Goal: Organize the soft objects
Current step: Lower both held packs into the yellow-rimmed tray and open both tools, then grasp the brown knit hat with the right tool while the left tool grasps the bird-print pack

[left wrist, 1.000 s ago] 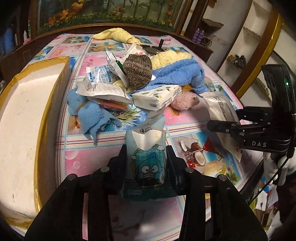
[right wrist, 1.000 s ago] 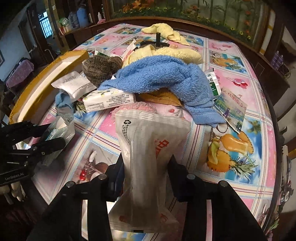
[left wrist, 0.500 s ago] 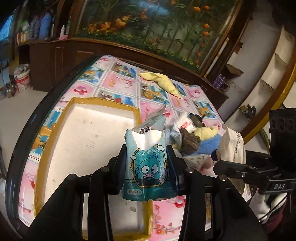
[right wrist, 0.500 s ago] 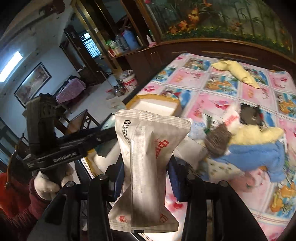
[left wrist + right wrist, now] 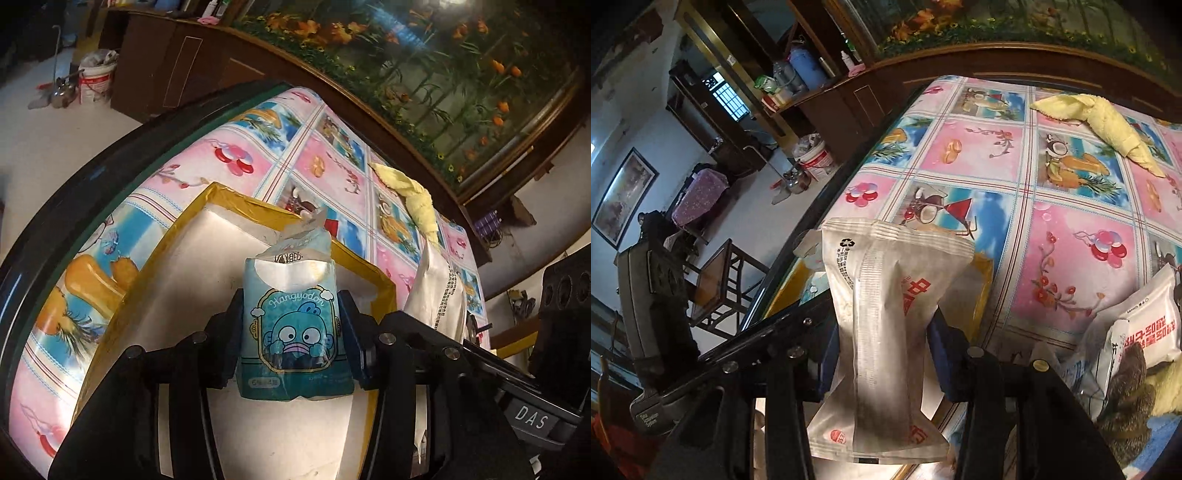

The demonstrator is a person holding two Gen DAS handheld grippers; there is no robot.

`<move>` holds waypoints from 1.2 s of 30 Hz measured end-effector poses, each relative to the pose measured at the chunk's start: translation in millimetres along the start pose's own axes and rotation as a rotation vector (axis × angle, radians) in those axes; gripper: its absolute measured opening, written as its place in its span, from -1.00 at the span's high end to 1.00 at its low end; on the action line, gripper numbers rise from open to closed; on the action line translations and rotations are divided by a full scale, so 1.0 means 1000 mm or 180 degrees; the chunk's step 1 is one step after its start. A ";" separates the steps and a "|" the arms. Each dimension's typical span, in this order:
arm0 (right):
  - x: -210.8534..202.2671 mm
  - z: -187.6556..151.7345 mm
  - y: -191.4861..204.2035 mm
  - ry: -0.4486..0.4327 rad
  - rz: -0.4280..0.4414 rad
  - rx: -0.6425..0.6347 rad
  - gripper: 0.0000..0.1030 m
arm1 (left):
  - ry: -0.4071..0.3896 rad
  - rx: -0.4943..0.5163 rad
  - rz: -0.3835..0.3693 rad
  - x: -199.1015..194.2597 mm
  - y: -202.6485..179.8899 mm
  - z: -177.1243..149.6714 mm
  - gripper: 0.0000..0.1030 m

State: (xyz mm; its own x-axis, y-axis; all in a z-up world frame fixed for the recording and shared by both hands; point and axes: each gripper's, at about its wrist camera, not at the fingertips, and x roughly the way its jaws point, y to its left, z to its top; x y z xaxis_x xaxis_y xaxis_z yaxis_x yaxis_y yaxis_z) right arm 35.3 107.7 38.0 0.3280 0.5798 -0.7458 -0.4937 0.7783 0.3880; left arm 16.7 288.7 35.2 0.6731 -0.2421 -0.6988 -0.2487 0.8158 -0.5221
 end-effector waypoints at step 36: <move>-0.087 -0.071 -0.096 -0.0210 -0.0973 -0.0141 0.19 | -0.0046 0.1098 -0.0225 -0.101 -0.117 -0.130 -0.20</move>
State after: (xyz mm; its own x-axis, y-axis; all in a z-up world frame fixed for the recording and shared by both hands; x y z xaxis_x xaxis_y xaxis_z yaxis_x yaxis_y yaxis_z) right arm -3.4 -34.9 27.1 0.5175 0.3362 -0.7869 -0.3983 0.9085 0.1262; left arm -112.3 149.3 103.3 0.6907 -0.2988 -0.6585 0.0471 0.9273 -0.3714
